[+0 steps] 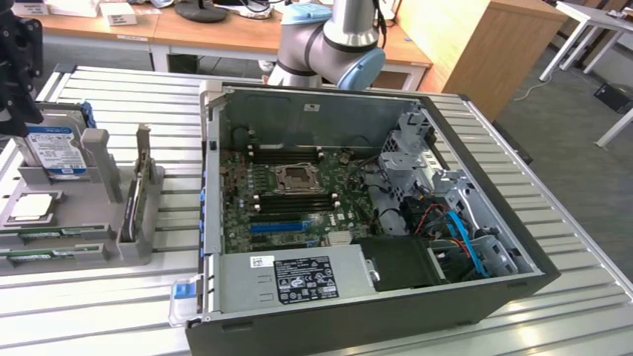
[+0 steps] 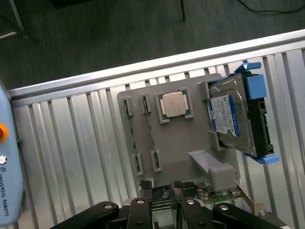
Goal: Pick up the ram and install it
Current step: 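Pick up the ram and move it above insertion slot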
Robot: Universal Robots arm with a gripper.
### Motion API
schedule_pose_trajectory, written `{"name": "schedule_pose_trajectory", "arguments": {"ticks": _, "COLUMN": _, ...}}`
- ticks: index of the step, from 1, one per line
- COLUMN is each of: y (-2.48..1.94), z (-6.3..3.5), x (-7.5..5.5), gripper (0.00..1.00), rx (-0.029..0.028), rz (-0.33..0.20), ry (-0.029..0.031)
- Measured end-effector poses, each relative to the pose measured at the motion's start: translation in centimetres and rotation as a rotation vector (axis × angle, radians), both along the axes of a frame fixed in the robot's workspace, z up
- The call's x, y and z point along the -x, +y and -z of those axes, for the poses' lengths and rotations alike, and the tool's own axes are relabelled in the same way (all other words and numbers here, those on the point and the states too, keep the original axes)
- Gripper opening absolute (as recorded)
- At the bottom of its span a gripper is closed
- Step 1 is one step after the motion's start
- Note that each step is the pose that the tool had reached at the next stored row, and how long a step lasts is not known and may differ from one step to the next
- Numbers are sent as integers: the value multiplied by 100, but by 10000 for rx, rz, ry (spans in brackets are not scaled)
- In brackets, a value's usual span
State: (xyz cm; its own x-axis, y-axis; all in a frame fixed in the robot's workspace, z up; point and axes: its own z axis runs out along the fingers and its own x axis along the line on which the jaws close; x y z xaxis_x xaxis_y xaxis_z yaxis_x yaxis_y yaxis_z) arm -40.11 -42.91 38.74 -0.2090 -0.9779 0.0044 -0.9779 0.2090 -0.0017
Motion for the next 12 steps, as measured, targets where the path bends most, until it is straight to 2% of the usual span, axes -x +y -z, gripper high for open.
{"name": "schedule_pose_trajectory", "arguments": {"ticks": 3, "y": 0, "z": 2, "x": 0, "gripper": 30, "rx": 0, "rz": -386, "ry": -1}}
{"name": "schedule_pose_trajectory", "arguments": {"ticks": 8, "y": 0, "z": 16, "x": 0, "gripper": 30, "rx": -2, "rz": -407, "ry": -5}}
{"name": "schedule_pose_trajectory", "arguments": {"ticks": 12, "y": 0, "z": 85, "x": 0, "gripper": 30, "rx": 0, "rz": -442, "ry": -2}}
